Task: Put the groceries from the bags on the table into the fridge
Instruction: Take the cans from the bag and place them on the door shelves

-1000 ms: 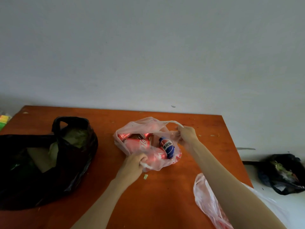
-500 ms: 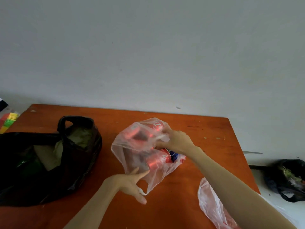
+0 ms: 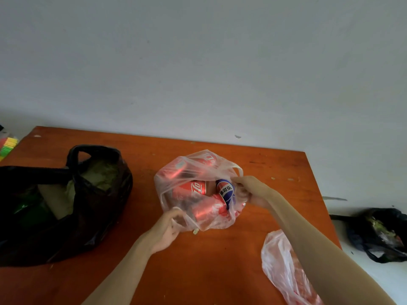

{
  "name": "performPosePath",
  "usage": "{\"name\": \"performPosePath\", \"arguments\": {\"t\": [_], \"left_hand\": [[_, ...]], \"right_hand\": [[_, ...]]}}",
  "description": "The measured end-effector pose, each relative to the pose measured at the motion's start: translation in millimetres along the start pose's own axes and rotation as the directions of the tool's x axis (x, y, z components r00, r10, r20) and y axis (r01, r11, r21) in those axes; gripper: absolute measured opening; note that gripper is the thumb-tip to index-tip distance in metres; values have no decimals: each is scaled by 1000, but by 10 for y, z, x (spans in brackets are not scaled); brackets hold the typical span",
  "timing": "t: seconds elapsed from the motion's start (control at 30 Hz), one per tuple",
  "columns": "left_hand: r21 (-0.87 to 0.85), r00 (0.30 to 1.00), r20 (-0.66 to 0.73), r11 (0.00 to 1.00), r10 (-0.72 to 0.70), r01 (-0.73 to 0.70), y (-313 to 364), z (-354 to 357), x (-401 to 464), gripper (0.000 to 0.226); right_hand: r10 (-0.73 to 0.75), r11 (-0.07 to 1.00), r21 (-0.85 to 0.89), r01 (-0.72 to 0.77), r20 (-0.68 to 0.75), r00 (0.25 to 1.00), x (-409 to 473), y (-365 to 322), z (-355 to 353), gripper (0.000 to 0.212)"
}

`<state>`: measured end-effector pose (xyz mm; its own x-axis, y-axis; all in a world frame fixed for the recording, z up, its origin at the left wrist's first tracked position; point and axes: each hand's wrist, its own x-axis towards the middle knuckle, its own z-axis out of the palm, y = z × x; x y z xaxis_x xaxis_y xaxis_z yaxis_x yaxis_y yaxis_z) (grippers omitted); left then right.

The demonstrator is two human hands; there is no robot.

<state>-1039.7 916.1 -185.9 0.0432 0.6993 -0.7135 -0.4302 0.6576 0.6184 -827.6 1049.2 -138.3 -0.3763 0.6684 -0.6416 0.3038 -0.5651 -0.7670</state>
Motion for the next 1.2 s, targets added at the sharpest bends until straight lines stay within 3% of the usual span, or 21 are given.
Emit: {"name": "performPosePath", "arguments": {"t": [0.07,0.17,0.27,0.33,0.43,0.5,0.6,0.7,0.8,0.93,1.0,1.1,1.2], "left_hand": [[-147,994,-105,989,-35,20,0,95,96,86],[-165,934,-350,986,-78,21,-1,243,376,96],[-40,845,-529,997,-81,71,5,345,495,75],[-42,776,-624,996,-92,85,-13,330,491,49],[-96,780,-618,994,-99,50,-41,202,473,39],[-106,820,-565,994,-87,33,4,122,474,40],[-109,831,-546,992,-109,59,45,15,480,34],[-135,824,-562,991,-70,-8,64,-103,462,26],[-38,767,-640,994,56,-104,207,-240,433,30],[101,791,-586,984,177,-145,405,-296,460,44],[185,809,-556,977,189,-101,404,-261,438,45],[311,833,-514,949,206,-43,308,-228,412,43],[477,827,-490,879,276,-10,240,-205,393,36]], "right_hand": [[-22,997,76,14,110,994,-45,2,3,18],[-46,998,52,38,155,987,-131,-81,46,35],[-85,989,-128,73,-87,993,-150,-157,164,33],[-129,979,-187,77,-280,951,-77,-142,227,36],[-139,988,-122,99,-384,913,-24,-96,235,28],[-167,982,-134,133,-286,944,-80,-88,167,27],[-174,984,-47,173,-23,985,-184,-65,30,25],[-183,983,-6,183,23,983,-349,-50,-36,18],[-195,981,-21,195,-30,980,-551,-52,-59,44],[-213,976,22,218,-138,967,-679,-40,-115,58],[-188,974,75,212,-248,950,-617,-15,-113,59],[-113,952,215,217,-412,904,-498,10,-87,44],[-123,952,236,195,-290,949,-481,-1,-122,39]]}}
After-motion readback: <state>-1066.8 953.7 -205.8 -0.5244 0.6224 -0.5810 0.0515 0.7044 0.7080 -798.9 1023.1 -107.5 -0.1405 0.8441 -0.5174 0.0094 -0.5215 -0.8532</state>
